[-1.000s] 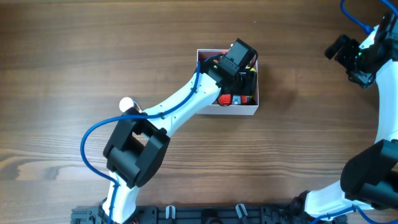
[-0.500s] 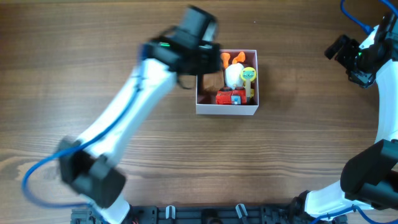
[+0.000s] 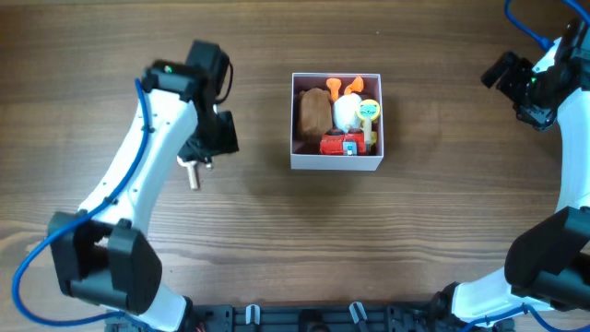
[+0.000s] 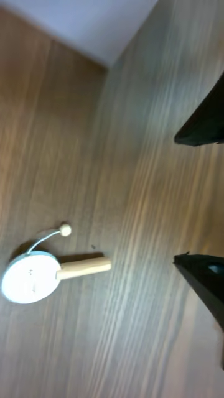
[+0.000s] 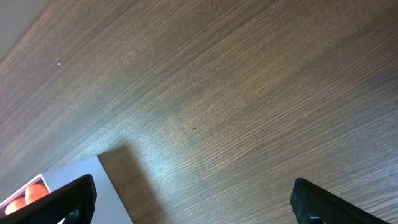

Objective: Pack container
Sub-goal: 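Return the left gripper and grasp the white pig rattle handle, then carry the pig rattle into the box and release it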

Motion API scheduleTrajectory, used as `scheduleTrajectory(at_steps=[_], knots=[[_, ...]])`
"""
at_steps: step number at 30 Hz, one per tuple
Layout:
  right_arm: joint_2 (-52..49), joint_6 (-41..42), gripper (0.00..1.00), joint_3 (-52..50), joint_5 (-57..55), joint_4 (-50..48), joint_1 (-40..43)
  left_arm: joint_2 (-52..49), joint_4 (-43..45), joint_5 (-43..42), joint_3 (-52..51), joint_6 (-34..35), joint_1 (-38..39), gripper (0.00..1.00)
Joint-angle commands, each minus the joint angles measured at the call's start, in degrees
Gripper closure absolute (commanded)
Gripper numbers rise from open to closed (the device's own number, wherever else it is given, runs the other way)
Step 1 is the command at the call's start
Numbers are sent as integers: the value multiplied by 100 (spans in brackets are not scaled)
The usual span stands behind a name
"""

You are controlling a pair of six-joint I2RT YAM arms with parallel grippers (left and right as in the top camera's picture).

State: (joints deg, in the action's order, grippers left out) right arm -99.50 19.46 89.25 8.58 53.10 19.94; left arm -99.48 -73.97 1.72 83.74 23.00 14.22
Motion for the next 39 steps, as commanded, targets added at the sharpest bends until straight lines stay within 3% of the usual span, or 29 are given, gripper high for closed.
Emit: scheduleTrajectory(at_steps=[1, 5, 10, 13, 17, 20, 23, 26, 33, 39], knots=[[-68, 63, 0, -48, 50, -15, -4, -52, 522, 98, -907, 328, -291, 43], [-68, 63, 0, -48, 50, -15, -4, -50, 1069, 96, -1663, 398, -710, 43], [-68, 63, 1, -48, 50, -15, -4, -52, 2052, -122, -2312, -584, -1029, 41], [-68, 63, 0, -48, 50, -15, -4, -59, 2426, -79, -2459, -706, -1032, 41], [-68, 63, 0, -48, 50, -15, -4, -70, 2953, -33, -2669, -785, -1034, 49], [-68, 66, 0, -48, 50, -15, -4, -72, 3270, -31, -2874, -793, -1034, 50], [-68, 66, 0, -48, 50, -15, -4, -72, 3268, -31, -2883, -975, -1034, 63], [-68, 66, 0, -48, 50, -15, -4, -72, 3263, -33, -2883, -1084, -1032, 85], [-68, 66, 1, -48, 50, -15, -4, 37, 3051, -96, -2715, -1088, -1032, 90], [-68, 63, 0, -48, 50, -15, -4, 669, 2098, -957, -1510, -1086, -643, 93]])
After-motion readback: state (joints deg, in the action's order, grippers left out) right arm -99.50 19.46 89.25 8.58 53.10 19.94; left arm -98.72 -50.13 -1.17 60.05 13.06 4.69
